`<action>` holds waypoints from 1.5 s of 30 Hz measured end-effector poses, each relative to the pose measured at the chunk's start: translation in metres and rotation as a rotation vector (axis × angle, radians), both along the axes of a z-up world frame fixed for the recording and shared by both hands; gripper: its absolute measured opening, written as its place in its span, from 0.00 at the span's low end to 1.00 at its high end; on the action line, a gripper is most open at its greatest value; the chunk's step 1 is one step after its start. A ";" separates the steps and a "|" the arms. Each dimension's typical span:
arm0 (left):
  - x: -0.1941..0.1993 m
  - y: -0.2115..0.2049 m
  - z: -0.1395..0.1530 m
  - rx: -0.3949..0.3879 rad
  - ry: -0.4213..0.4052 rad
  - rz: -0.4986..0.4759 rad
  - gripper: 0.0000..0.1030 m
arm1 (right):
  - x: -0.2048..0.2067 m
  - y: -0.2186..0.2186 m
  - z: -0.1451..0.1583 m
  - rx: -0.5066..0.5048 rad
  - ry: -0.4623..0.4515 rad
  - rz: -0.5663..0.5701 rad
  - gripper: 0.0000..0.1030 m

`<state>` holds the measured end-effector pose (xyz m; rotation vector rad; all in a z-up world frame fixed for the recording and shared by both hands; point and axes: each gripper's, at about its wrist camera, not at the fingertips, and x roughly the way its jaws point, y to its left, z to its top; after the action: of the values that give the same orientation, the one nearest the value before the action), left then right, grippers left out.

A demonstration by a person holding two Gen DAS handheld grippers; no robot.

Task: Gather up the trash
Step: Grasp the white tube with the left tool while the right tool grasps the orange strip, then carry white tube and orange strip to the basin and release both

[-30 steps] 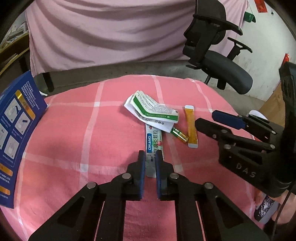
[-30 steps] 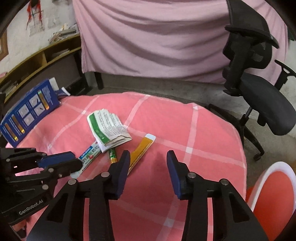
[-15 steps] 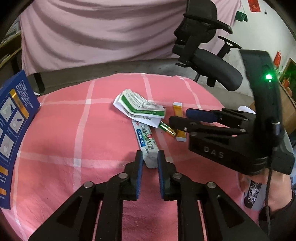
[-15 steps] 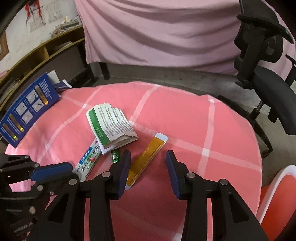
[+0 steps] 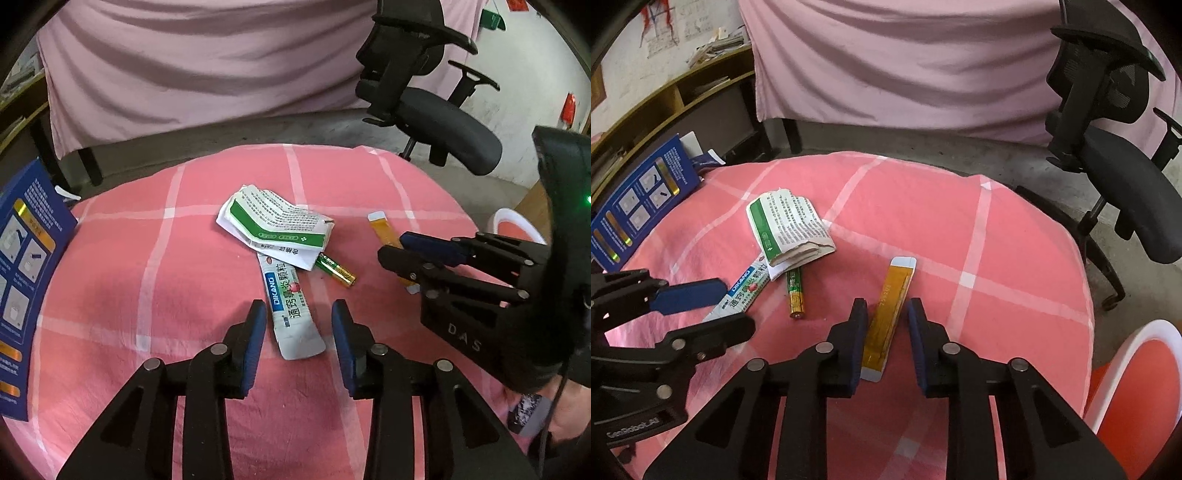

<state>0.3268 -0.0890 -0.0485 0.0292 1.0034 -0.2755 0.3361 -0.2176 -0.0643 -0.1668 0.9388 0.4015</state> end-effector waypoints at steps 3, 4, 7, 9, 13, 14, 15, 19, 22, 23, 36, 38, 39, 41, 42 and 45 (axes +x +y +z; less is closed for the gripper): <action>-0.001 -0.005 -0.003 0.057 -0.016 -0.009 0.18 | -0.002 0.001 0.000 -0.017 -0.002 0.009 0.20; -0.003 -0.004 -0.004 0.058 -0.019 -0.010 0.18 | -0.004 0.001 -0.001 -0.025 -0.004 0.014 0.18; -0.007 0.000 -0.004 0.036 -0.014 0.011 0.17 | -0.011 0.002 0.000 -0.036 -0.010 0.029 0.12; -0.014 0.003 -0.002 0.017 -0.020 0.033 0.17 | -0.016 0.000 0.002 -0.031 -0.019 0.032 0.12; -0.035 0.009 0.005 -0.025 -0.049 0.080 0.17 | -0.027 -0.006 0.008 -0.006 -0.051 0.028 0.11; -0.040 0.011 0.006 -0.042 -0.060 0.090 0.17 | -0.031 -0.007 0.011 0.007 -0.066 0.030 0.11; -0.046 0.013 0.008 -0.053 -0.073 0.101 0.17 | -0.035 -0.008 0.015 0.022 -0.083 0.032 0.11; -0.067 0.017 0.018 -0.081 -0.149 0.156 0.17 | -0.054 -0.011 0.029 0.069 -0.155 0.050 0.11; -0.084 0.020 0.031 -0.097 -0.237 0.191 0.17 | -0.071 -0.014 0.041 0.132 -0.232 0.064 0.11; -0.088 0.020 0.035 -0.102 -0.263 0.195 0.17 | -0.079 -0.017 0.046 0.148 -0.268 0.057 0.11; -0.149 -0.030 0.101 -0.107 -0.668 0.089 0.17 | -0.153 -0.073 0.111 0.290 -0.738 -0.066 0.11; -0.154 -0.044 0.107 -0.107 -0.704 0.057 0.17 | -0.159 -0.084 0.117 0.289 -0.781 -0.096 0.11; -0.156 -0.049 0.109 -0.109 -0.711 0.044 0.17 | -0.160 -0.090 0.120 0.286 -0.801 -0.115 0.11; -0.157 -0.063 0.111 -0.111 -0.716 0.015 0.17 | -0.162 -0.101 0.122 0.281 -0.825 -0.151 0.11; -0.156 -0.070 0.112 -0.110 -0.717 0.002 0.17 | -0.163 -0.108 0.123 0.278 -0.829 -0.165 0.11; -0.150 -0.091 0.111 -0.111 -0.712 -0.036 0.17 | -0.161 -0.126 0.123 0.271 -0.839 -0.226 0.11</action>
<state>0.1769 -0.1797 0.0628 0.0407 0.2795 -0.3219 0.1751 -0.3435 0.0589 0.0268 0.0689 0.2089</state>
